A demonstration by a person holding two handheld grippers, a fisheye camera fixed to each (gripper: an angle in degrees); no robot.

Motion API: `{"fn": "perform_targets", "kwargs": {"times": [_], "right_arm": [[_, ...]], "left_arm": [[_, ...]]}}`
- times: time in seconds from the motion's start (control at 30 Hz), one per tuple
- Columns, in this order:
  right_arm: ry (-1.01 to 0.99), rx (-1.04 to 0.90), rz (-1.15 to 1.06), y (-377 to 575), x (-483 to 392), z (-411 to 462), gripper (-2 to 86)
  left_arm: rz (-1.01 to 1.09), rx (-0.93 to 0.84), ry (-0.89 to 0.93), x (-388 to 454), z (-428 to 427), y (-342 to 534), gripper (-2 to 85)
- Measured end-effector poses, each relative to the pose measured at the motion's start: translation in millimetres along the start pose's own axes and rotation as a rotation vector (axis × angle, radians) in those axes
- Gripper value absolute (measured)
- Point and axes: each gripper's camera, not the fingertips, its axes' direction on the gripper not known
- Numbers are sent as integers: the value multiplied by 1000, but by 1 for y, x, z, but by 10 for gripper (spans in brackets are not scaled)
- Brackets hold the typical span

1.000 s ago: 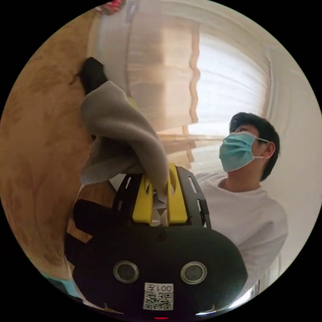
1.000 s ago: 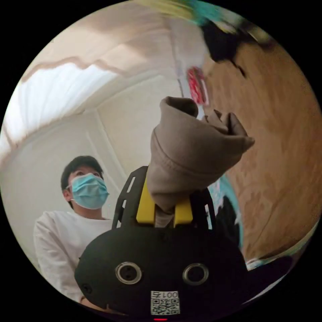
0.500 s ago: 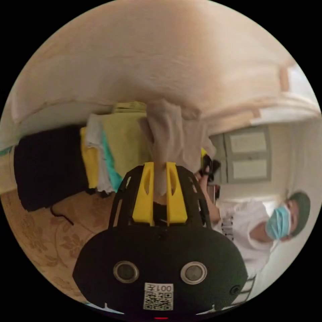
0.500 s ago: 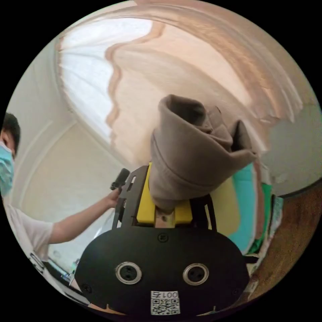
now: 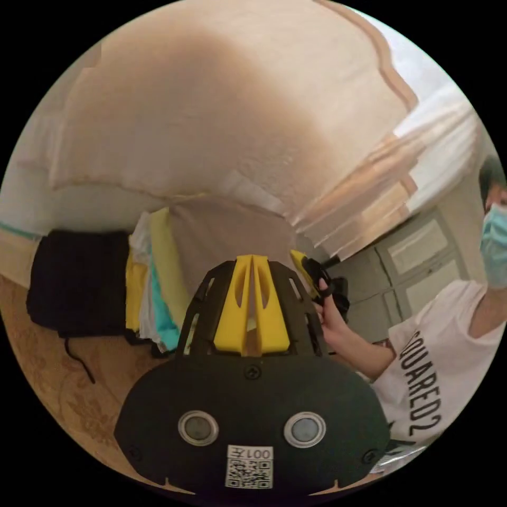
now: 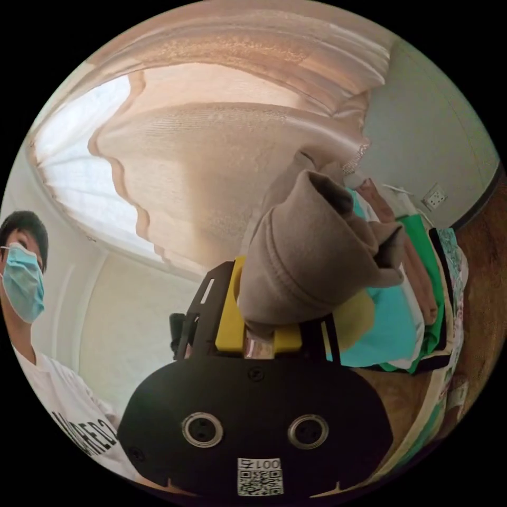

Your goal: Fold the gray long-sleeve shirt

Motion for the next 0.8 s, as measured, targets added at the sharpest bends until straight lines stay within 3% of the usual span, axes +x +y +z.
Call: {"fn": "perform_targets", "kwargs": {"times": [0.1,0.17,0.23,0.33,0.53,0.63,0.73,0.8], "right_arm": [[53,1,-36,-18,-18,-7,0],[27,14,-27,-25,-22,-12,3],[-37,-10,31,-30,-28,-22,10],[-88,-146,91,-39,-52,-52,29],[12,-283,149,-35,-117,-154,11],[136,-357,7,-36,-176,-175,8],[249,-476,-292,-32,-256,-164,7],[314,-569,-606,-19,-329,-142,6]], "left_arm": [[104,2,-157,44,41,-13,-9],[128,-128,-327,60,83,-28,-9],[119,-199,-343,68,106,-30,-10],[53,-153,-296,84,113,-15,-10],[-80,-63,-167,112,106,37,-10],[-117,-51,-219,134,90,79,-10],[-192,-36,-270,156,65,141,-10],[-243,-22,-303,174,45,188,-10]]}}
